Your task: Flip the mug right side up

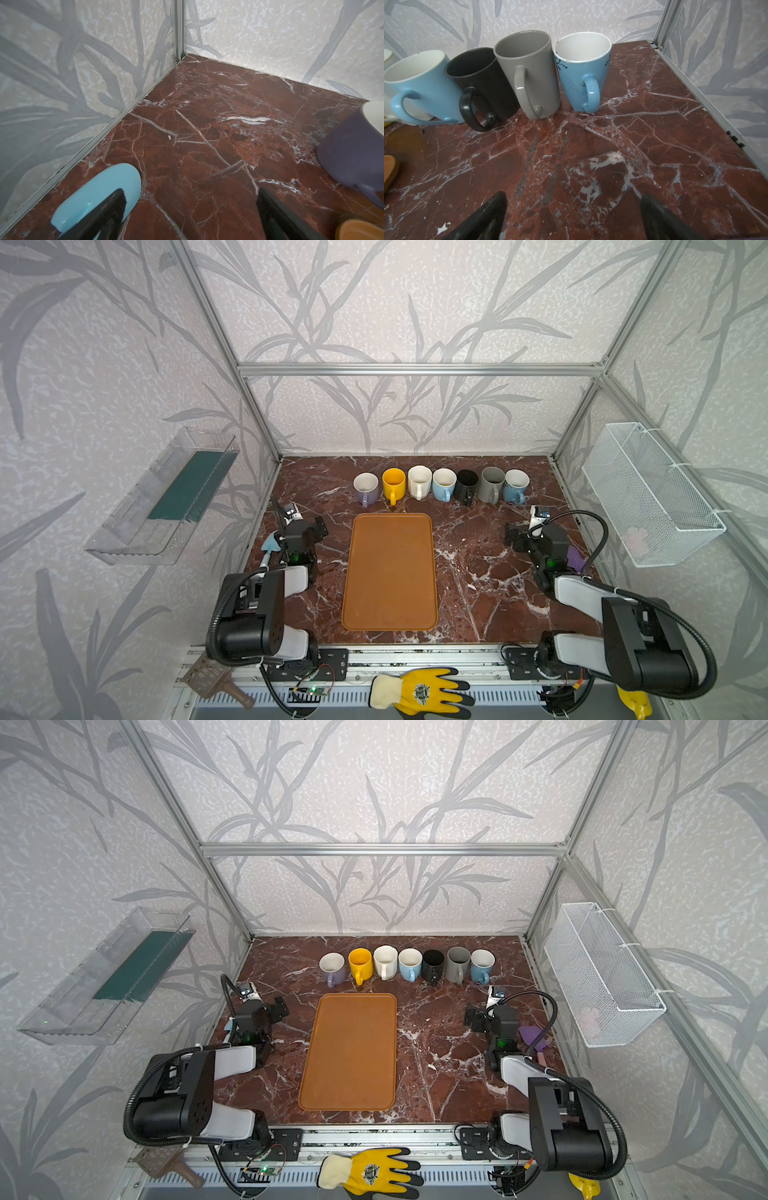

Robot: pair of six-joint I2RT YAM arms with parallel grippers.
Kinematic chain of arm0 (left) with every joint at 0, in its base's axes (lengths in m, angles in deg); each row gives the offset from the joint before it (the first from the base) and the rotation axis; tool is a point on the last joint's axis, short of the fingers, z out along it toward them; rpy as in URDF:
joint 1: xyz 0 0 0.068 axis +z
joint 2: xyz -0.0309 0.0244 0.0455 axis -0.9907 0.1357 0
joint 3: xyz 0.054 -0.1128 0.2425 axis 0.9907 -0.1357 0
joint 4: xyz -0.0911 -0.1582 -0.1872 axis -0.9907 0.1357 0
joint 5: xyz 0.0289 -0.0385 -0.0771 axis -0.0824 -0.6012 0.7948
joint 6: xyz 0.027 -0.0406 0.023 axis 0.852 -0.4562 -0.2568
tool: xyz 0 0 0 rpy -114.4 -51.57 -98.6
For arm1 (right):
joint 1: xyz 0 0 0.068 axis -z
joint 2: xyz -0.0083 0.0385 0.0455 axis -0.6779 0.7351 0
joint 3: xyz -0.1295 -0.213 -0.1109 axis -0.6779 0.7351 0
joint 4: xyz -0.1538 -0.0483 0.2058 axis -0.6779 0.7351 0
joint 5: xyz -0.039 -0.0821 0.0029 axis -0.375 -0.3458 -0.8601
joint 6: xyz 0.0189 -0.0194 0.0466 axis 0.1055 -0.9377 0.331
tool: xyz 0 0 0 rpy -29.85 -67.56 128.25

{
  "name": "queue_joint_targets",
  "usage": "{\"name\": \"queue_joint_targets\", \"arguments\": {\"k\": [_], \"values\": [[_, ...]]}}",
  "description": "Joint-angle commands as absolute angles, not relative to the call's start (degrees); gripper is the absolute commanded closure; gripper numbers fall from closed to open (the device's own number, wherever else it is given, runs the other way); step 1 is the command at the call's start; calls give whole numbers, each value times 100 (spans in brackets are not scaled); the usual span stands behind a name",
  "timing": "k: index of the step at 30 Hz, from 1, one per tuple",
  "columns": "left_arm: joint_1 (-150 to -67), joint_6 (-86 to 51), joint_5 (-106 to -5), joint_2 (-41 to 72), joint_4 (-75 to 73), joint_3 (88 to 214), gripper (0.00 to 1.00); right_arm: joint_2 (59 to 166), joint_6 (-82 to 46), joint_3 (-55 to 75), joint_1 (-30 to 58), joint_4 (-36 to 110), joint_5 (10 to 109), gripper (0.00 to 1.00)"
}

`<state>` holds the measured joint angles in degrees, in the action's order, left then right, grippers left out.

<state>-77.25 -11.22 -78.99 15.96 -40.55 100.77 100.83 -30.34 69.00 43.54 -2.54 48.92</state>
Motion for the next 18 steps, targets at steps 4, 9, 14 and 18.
{"name": "queue_joint_targets", "arguments": {"k": [4, 9, 14, 18], "values": [[-7696, -922, -7583, 1619, -4809, 9857, 1, 10761, -3404, 6963, 4330, -1712, 5182, 1], [-7696, -618, -6831, 2559, -7422, 9023, 1, 11453, -3756, 6671, 3894, -2005, 4733, 1], [-7766, -732, -7379, 2382, -6277, 9469, 1, 11500, -4065, 6468, 3799, -1539, 5174, 1], [-7798, -693, -7215, 2088, -4957, 9952, 1, 11409, -4034, 6344, 3811, -1186, 5160, 1]]}}
